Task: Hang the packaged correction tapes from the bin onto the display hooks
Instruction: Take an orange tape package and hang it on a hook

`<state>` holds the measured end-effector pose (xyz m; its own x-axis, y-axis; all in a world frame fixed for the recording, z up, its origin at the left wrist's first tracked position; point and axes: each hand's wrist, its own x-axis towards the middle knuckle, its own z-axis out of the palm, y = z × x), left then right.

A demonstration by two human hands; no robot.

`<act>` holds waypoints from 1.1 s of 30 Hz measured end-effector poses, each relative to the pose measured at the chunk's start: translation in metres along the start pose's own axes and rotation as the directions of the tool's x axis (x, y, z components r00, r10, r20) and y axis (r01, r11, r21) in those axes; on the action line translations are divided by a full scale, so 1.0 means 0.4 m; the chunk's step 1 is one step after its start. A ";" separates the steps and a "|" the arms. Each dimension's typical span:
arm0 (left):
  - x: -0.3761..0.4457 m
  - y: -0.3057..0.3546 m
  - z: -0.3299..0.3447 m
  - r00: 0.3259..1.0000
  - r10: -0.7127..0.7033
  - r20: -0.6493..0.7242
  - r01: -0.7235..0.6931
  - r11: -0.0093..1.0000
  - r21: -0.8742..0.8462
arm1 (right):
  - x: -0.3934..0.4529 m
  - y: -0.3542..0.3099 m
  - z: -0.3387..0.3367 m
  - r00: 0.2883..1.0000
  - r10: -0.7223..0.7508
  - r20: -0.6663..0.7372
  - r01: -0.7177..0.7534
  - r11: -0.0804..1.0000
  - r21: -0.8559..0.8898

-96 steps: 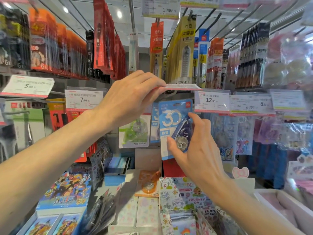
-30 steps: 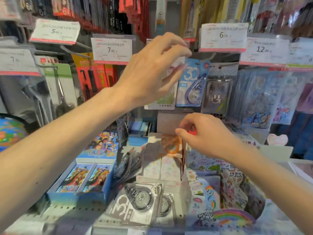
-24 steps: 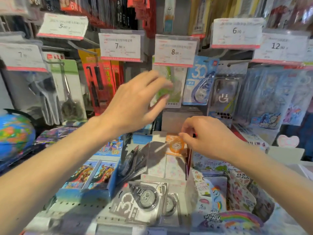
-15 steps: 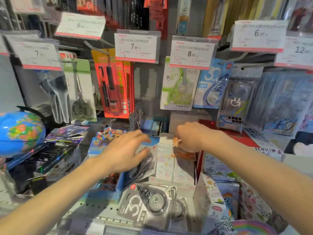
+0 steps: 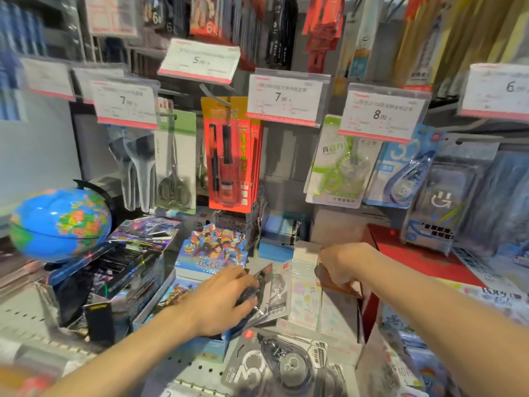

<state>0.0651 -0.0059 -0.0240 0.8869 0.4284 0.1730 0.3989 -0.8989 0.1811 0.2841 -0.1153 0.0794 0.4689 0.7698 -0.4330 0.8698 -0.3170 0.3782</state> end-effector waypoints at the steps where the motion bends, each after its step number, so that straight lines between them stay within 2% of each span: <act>1: 0.000 -0.001 0.000 1.000 -0.006 0.002 0.006 1.000 -0.003 | 0.006 0.001 0.006 1.000 0.003 -0.014 -0.003 1.000 -0.001; 12: -0.009 0.005 -0.008 1.000 -0.023 -0.016 0.022 0.996 -0.083 | 0.000 0.016 0.015 0.997 0.000 -0.080 0.003 0.999 0.043; 19: 0.009 0.010 -0.034 0.993 -0.105 -0.060 0.083 0.952 -0.295 | -0.058 0.022 0.001 0.962 -0.135 -0.239 0.167 0.979 0.116; 24: 0.058 0.034 -0.073 0.971 -0.223 -0.081 0.133 0.794 -0.593 | -0.101 0.040 0.012 0.870 -0.223 -0.440 0.316 0.937 0.149; 27: 0.086 0.066 -0.107 0.962 -0.273 -0.018 0.157 0.604 -0.782 | -0.123 0.049 0.028 0.792 -0.250 -0.557 0.376 0.918 0.123; 29: 0.101 0.093 -0.132 0.956 -0.292 0.019 0.167 0.492 -0.854 | -0.133 0.050 0.039 0.766 -0.266 -0.585 0.396 0.912 0.103; 33: 0.132 0.137 -0.177 0.938 -0.334 0.092 0.211 0.341 -0.916 | -0.164 0.048 0.050 0.701 -0.299 -0.647 0.445 0.893 0.070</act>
<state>0.1172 -0.0263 0.0638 0.7204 0.6935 0.0133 0.1094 -0.1325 0.9851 0.2732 -0.1828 0.0985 -0.0307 0.9931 0.1129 0.9959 0.0208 0.0879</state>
